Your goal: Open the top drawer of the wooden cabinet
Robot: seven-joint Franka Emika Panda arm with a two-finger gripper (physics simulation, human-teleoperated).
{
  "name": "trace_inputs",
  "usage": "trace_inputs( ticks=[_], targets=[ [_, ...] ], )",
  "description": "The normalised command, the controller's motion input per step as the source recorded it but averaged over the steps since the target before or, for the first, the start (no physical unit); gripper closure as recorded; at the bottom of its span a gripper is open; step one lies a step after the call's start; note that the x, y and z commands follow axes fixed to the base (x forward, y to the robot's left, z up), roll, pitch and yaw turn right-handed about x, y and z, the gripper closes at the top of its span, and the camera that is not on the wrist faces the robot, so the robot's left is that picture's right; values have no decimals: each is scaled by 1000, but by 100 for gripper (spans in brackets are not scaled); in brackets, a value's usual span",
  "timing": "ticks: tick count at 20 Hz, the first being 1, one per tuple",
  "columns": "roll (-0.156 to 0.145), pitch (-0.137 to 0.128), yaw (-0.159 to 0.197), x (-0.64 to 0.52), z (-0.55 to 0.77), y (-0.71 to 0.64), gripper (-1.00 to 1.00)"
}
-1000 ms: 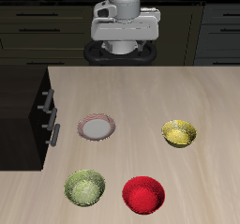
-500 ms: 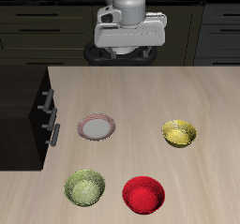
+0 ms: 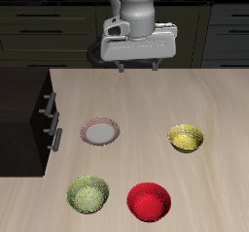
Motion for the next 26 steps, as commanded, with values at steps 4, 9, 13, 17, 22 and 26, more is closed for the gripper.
trace_inputs(
  ticks=[4, 9, 13, 17, 22, 26],
  targets=[
    [8, 7, -9, 377, -21, 17, -100],
    [18, -12, 0, 230, 94, 119, -100],
    [27, -22, 1, 191, 153, 223, -100],
    [18, 0, -17, 227, 101, 141, -100],
    [-3, 6, 3, 213, 44, 12, -100],
    [-29, -4, -8, 203, 170, -37, -100]
  ],
)
